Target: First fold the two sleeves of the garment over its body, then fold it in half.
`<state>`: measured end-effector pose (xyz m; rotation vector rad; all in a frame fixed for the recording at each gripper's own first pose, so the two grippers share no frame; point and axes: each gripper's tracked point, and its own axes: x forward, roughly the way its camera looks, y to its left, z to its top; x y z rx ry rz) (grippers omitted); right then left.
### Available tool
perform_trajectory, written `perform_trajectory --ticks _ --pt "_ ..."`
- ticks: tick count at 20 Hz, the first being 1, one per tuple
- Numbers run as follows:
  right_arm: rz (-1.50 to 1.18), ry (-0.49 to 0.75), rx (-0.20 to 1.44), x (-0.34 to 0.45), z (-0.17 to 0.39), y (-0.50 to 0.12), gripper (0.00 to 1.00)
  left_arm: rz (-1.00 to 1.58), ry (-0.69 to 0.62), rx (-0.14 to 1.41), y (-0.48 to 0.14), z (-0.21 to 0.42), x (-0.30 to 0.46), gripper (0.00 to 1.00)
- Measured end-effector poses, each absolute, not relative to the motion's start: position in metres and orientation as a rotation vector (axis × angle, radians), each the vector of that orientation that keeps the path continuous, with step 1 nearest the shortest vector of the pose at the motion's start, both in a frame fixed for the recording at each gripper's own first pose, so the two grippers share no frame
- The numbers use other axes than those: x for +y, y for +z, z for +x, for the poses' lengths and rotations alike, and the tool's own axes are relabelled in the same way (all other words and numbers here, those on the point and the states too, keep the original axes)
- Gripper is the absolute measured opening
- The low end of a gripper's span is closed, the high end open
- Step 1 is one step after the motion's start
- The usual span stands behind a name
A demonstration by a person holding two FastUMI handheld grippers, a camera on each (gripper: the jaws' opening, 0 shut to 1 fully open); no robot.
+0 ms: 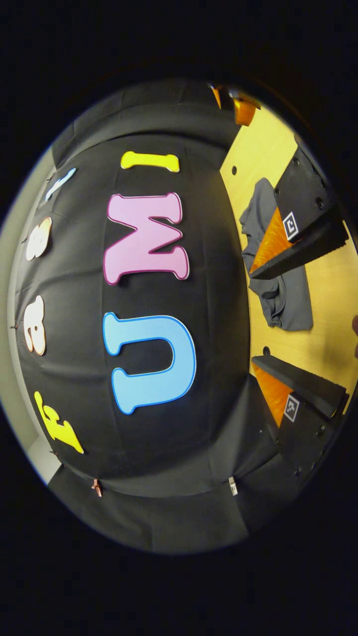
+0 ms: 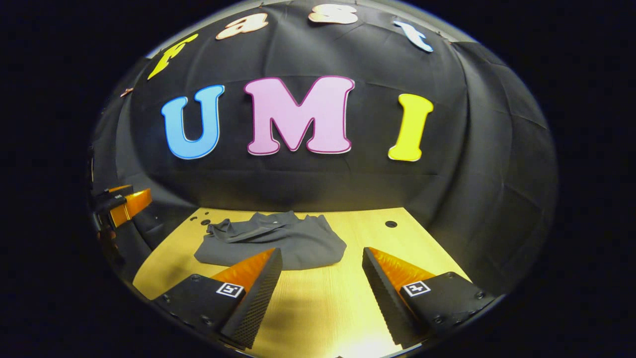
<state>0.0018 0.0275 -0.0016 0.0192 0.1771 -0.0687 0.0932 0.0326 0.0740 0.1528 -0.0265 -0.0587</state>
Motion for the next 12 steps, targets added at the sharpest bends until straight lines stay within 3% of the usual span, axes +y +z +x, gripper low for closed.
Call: perform_trajectory --ticks 8,12 --pt "0.040 -0.126 0.174 0.028 -0.044 -0.003 0.99 0.112 -0.161 -0.017 0.039 0.034 0.004 0.96" --pt "0.028 -0.110 0.180 0.040 -0.052 -0.010 0.99 0.078 -0.123 0.053 0.014 0.021 0.018 0.96"
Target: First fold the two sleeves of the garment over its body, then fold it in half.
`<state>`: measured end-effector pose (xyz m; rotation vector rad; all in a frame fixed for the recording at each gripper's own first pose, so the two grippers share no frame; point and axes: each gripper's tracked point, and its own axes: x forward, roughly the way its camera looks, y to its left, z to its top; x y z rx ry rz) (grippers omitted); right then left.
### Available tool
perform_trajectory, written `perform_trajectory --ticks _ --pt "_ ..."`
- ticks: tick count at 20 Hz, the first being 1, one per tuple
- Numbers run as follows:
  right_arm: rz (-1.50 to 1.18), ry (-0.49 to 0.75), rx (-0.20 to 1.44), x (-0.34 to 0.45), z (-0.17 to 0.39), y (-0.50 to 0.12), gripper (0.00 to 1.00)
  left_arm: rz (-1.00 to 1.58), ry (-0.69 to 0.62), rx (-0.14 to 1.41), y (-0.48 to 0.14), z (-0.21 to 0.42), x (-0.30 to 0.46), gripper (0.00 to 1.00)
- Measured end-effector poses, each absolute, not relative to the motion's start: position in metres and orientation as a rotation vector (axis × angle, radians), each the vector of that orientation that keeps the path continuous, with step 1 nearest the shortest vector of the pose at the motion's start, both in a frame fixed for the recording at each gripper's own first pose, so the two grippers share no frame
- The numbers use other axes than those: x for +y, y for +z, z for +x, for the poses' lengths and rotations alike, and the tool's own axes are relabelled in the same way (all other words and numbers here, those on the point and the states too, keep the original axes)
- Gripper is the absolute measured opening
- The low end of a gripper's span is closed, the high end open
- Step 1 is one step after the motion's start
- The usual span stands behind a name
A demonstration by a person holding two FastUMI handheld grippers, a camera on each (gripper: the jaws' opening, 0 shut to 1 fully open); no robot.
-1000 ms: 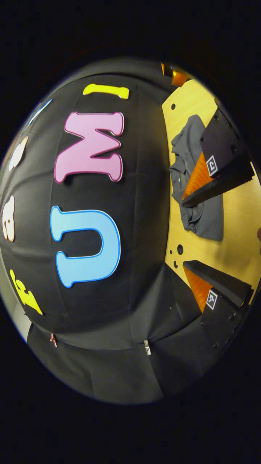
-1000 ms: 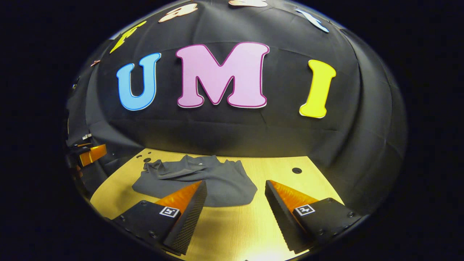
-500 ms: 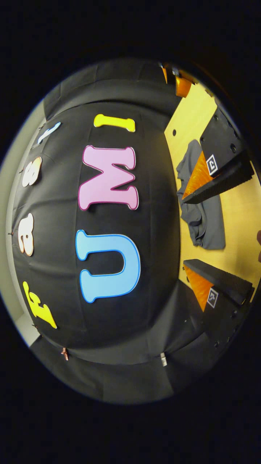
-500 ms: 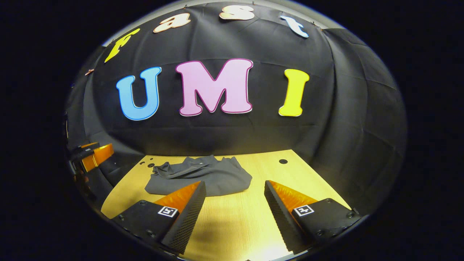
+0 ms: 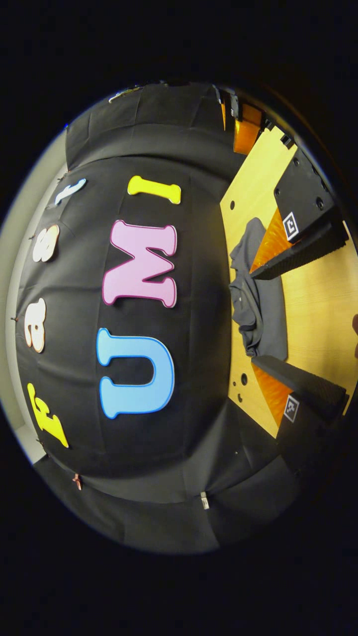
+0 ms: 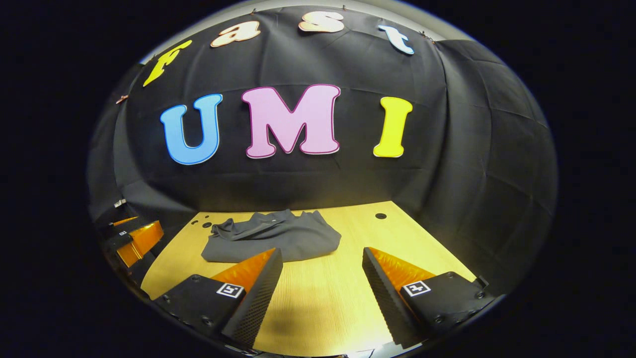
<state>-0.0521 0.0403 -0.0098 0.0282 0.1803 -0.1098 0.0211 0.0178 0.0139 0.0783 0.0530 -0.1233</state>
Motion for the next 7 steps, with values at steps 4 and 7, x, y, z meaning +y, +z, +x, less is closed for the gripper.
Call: perform_trajectory --ticks 4,7 --pt "0.017 -0.079 0.200 0.058 -0.053 -0.017 0.99 0.065 -0.088 0.044 0.013 0.016 0.035 0.97" --pt "0.000 -0.092 0.183 0.054 -0.048 -0.011 1.00 0.086 -0.135 0.048 0.012 0.018 0.022 0.96"
